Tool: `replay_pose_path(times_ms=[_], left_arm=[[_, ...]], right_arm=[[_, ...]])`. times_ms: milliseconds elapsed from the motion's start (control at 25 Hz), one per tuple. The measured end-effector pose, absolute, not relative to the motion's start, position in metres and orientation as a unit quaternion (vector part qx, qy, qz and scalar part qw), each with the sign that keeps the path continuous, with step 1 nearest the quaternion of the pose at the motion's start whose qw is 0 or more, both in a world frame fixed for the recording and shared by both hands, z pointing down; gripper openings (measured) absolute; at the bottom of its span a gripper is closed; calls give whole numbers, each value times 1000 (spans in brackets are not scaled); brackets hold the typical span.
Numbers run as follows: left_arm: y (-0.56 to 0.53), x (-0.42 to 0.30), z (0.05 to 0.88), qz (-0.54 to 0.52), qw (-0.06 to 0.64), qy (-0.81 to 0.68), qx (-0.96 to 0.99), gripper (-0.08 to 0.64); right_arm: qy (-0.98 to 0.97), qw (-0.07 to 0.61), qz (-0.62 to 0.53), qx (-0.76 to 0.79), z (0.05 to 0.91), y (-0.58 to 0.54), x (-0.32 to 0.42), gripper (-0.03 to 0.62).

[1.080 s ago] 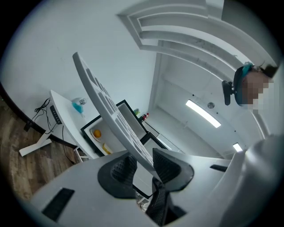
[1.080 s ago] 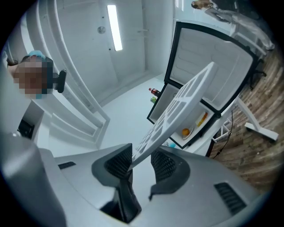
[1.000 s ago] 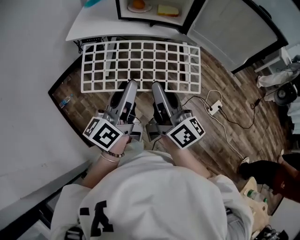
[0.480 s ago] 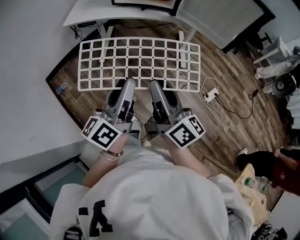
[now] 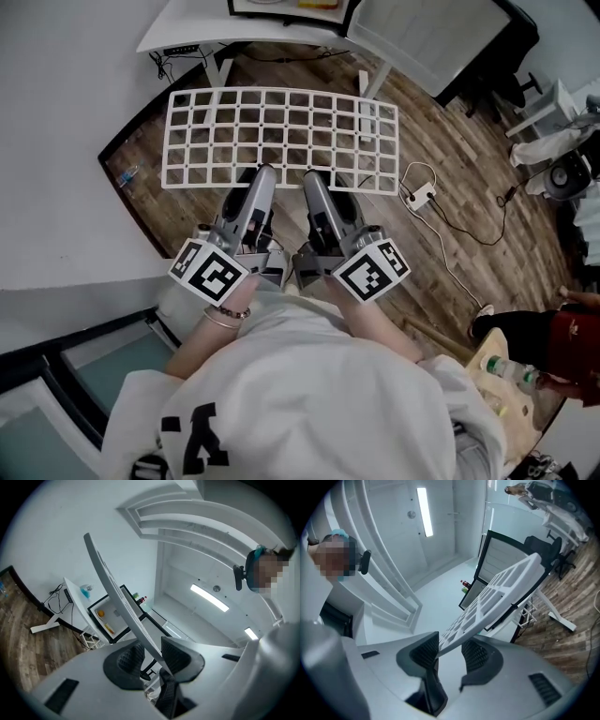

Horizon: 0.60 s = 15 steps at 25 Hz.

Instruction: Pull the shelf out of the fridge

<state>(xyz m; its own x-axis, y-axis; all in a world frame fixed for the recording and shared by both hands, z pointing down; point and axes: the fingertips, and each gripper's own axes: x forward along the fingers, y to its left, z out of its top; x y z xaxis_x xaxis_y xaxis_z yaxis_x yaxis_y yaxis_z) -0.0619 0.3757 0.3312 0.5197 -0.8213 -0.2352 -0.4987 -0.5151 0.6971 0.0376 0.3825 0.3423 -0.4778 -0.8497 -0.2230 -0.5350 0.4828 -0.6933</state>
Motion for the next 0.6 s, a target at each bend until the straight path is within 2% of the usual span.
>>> replay_pose_path(times_ms=[600], left_arm=[[392,-49,323,-281,277,-400,827,114]], right_arm=[[821,277,-255,-430,332,400,50,155]])
